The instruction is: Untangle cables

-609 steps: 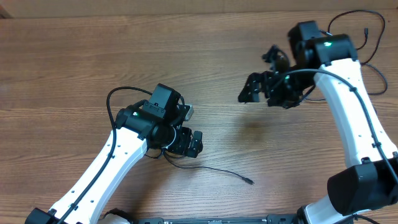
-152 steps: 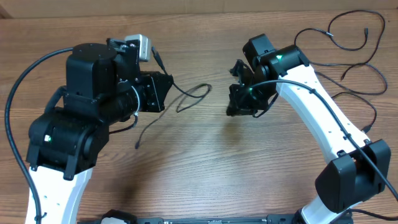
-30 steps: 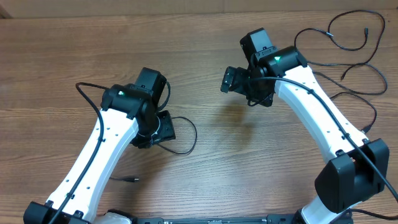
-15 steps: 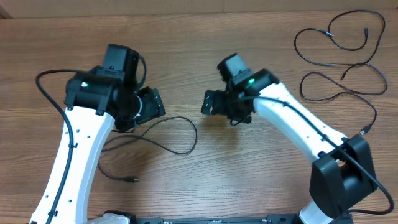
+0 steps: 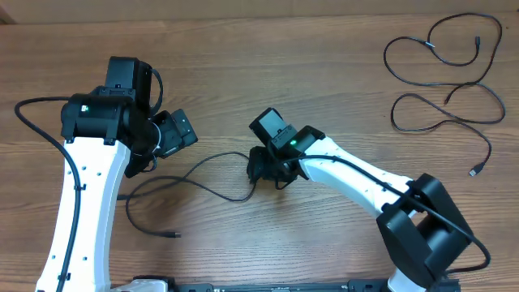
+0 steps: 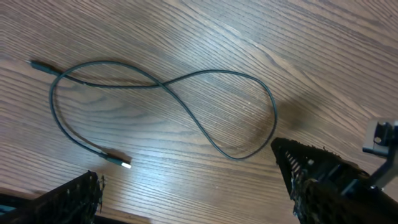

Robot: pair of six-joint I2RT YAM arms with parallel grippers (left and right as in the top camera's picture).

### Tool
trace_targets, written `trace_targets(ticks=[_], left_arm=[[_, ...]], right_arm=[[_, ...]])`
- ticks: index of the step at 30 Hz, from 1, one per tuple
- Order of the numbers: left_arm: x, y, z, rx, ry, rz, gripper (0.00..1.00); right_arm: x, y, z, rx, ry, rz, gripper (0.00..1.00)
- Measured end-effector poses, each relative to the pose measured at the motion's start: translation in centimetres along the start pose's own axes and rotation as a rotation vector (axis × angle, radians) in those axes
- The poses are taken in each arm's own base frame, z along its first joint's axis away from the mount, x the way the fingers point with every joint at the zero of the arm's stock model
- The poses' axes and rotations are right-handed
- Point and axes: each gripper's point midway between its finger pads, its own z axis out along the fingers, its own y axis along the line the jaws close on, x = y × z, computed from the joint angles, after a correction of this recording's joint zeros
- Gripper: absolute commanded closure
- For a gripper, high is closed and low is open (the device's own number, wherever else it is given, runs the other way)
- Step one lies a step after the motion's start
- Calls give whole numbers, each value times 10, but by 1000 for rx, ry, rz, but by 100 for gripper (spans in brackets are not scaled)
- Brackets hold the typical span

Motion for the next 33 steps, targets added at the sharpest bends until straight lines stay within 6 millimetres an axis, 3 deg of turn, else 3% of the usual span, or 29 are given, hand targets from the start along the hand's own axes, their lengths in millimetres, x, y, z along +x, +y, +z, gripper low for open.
trace_targets(ticks=[7,33], left_arm=[[0,4,0,-23,-3,-1,0],[-1,6,0,-33,-10,0,0]], right_arm=[[8,7,14,10,2,-25,50],[9,-4,14,71,-10,-22,41]])
